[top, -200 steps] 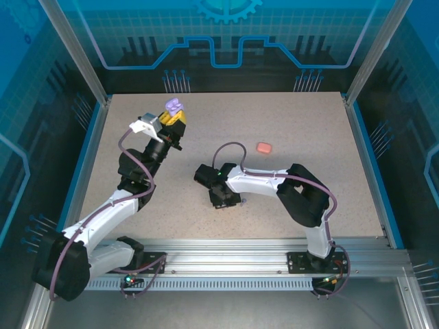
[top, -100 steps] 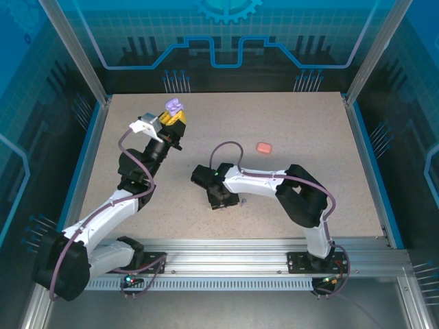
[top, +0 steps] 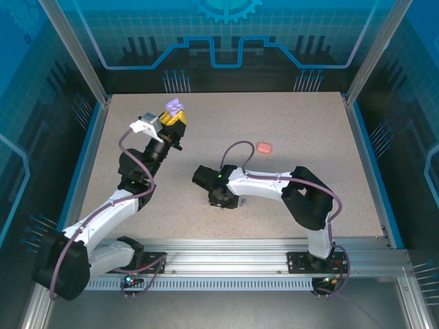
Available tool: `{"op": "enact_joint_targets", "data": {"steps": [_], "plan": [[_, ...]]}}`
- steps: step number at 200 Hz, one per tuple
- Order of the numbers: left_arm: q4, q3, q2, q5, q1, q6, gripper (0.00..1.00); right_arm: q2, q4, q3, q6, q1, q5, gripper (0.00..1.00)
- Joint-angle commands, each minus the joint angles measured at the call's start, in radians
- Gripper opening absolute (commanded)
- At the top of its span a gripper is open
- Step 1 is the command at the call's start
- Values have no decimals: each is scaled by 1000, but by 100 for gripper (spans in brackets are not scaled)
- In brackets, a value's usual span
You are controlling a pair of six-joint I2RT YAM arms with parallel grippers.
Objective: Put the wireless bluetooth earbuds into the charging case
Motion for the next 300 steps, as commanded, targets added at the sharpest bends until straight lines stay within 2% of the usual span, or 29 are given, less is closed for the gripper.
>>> {"op": "enact_joint_targets", "data": {"steps": [1,143,218,260,300], "plan": [[23,-9,2,11,-6,9,0,34,-11,26,58,9,19,36],[20,-15,-3,14,-6,12,0,75,4,0,60,-14,14,28],[18,-13,3,26,-6,8,0,76,22,-21,54,-29,14,28],[14,-11,2,45,-6,6,0,67,32,-31,16,-29,34,17],[-11,-4,-6,72,-6,8,0,-24,110,-91,-64,-24,102,16]]}}
